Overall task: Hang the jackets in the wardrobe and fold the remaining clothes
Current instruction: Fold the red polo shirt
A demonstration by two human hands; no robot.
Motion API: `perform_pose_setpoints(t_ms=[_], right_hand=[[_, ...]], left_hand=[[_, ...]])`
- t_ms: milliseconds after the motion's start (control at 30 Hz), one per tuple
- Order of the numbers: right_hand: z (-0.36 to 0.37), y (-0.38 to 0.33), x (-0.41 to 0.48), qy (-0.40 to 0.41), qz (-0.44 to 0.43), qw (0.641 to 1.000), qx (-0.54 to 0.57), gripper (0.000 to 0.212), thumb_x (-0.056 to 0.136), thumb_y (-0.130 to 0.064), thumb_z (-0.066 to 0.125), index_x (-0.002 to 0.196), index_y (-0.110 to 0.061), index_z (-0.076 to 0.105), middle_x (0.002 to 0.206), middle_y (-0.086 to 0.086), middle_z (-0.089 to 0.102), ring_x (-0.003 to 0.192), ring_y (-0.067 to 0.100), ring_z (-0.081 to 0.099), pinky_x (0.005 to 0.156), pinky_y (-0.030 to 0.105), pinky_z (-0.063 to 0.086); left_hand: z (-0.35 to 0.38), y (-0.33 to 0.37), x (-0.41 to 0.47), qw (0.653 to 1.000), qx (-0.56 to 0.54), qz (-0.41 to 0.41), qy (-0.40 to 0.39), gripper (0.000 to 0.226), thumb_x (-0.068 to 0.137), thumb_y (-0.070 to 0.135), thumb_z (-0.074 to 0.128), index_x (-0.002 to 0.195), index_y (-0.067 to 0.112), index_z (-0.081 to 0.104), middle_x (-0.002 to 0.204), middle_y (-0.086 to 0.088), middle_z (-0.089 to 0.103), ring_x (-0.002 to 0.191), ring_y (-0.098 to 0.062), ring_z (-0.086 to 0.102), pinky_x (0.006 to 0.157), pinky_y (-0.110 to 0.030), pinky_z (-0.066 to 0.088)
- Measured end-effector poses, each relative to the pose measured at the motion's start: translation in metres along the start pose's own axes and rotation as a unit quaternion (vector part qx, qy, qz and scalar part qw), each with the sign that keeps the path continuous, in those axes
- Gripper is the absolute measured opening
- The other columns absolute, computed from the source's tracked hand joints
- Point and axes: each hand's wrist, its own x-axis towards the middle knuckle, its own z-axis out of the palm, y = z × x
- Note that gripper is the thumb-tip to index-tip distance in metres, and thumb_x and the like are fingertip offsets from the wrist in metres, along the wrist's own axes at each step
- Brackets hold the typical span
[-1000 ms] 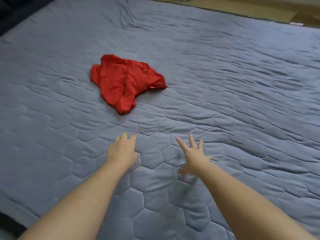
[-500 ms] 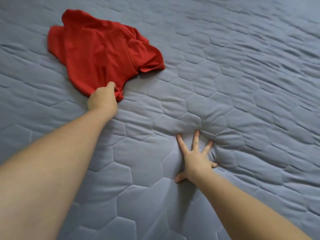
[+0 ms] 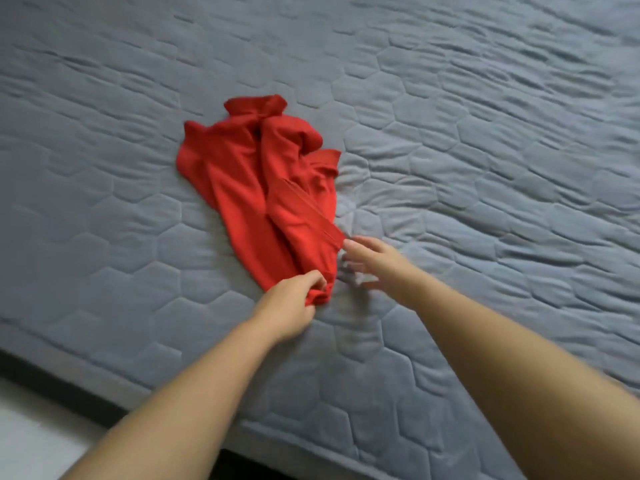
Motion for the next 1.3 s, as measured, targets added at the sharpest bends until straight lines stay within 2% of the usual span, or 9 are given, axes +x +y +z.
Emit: perform_pose_setpoints(t_ms=[100,267,400,533,767,1000,1133,1200,1300], right_hand=[[-0.014,0.024,-0.045,-0.017,0.03,0.999,0.023,0.028,0.085,-0.026,0.069,0.111,-0.026,0.058,0.101,0.0,0.067,0.084,0.017,0.061,0.074,0.032,0.048],[-0.106,0.099,-0.124,0.183,0.049,0.975,-0.119,0.022,0.08,-0.017,0.072,0.098,-0.01,0.063,0.098,0.016,0.069,0.084,0.027,0.064,0.076,0.037,0.053],[-0.211,0.174,-0.209,0.334,0.113,0.881,-0.316,0.025,0.084,-0.017,0.063,0.106,-0.004,0.06,0.11,0.023,0.065,0.106,0.037,0.06,0.083,0.037,0.045],[-0.257,0.231,-0.243,0.271,0.202,0.808,-0.482,0.026,0.086,-0.012,0.05,0.109,-0.01,0.061,0.116,0.016,0.065,0.11,0.031,0.062,0.087,0.037,0.05],[-0.242,0.254,-0.228,0.175,0.041,0.884,-0.431,0.008,0.087,-0.014,0.05,0.092,-0.015,0.044,0.104,0.02,0.064,0.1,0.035,0.059,0.073,0.033,0.039],[-0.229,0.217,-0.259,0.112,-0.212,0.945,-0.222,0.024,0.073,-0.011,0.047,0.086,-0.028,0.057,0.078,-0.012,0.059,0.074,0.004,0.053,0.074,0.021,0.041],[-0.236,0.189,-0.288,-0.045,-0.106,0.95,-0.29,0.019,0.076,-0.018,0.051,0.078,-0.037,0.049,0.067,-0.019,0.048,0.064,-0.003,0.046,0.067,0.012,0.037],[-0.239,0.191,-0.293,-0.115,0.01,0.95,-0.289,0.018,0.085,-0.018,0.054,0.095,-0.033,0.06,0.07,-0.018,0.054,0.069,0.0,0.054,0.071,0.017,0.043],[-0.233,0.202,-0.274,-0.042,0.047,0.928,-0.368,0.026,0.087,-0.019,0.053,0.111,-0.021,0.064,0.088,-0.01,0.06,0.086,0.011,0.06,0.075,0.021,0.043]], left_hand=[[0.05,0.057,-0.045,0.996,-0.053,0.053,-0.053,0.037,0.075,0.011,0.05,0.107,0.026,0.058,0.112,0.0,0.067,0.107,-0.022,0.062,0.088,-0.035,0.047],[0.124,0.163,-0.104,0.98,-0.107,0.118,-0.118,0.04,0.08,0.011,0.057,0.113,0.033,0.054,0.109,0.002,0.067,0.102,-0.017,0.063,0.087,-0.029,0.048],[0.177,0.224,-0.117,0.97,-0.055,0.111,-0.211,0.037,0.087,0.03,0.058,0.124,0.03,0.051,0.114,0.002,0.065,0.101,-0.015,0.059,0.088,-0.026,0.045],[0.195,0.218,-0.094,0.985,0.127,0.045,-0.111,0.031,0.089,0.025,0.05,0.12,0.022,0.053,0.123,-0.002,0.057,0.115,-0.022,0.053,0.094,-0.033,0.044],[0.19,0.225,-0.048,0.963,0.248,0.099,0.027,0.043,0.081,0.018,0.054,0.123,0.019,0.051,0.127,-0.003,0.048,0.113,-0.027,0.048,0.087,-0.041,0.046],[0.193,0.285,-0.029,0.965,0.087,0.181,-0.166,0.083,0.072,0.004,0.057,0.143,0.036,0.029,0.139,-0.005,0.041,0.125,-0.024,0.048,0.099,-0.038,0.044],[0.172,0.297,-0.037,0.915,0.257,0.24,-0.199,0.021,0.075,0.007,0.052,0.084,0.025,0.054,0.099,-0.007,0.065,0.099,-0.031,0.06,0.076,-0.037,0.048],[0.158,0.285,-0.048,0.854,0.386,0.239,-0.255,0.02,0.077,0.011,0.055,0.093,0.022,0.062,0.103,-0.006,0.067,0.099,-0.029,0.061,0.075,-0.036,0.049],[0.137,0.252,-0.065,0.759,0.531,0.124,-0.355,0.03,0.085,0.02,0.06,0.114,0.015,0.063,0.119,-0.007,0.064,0.109,-0.027,0.061,0.085,-0.035,0.049]])
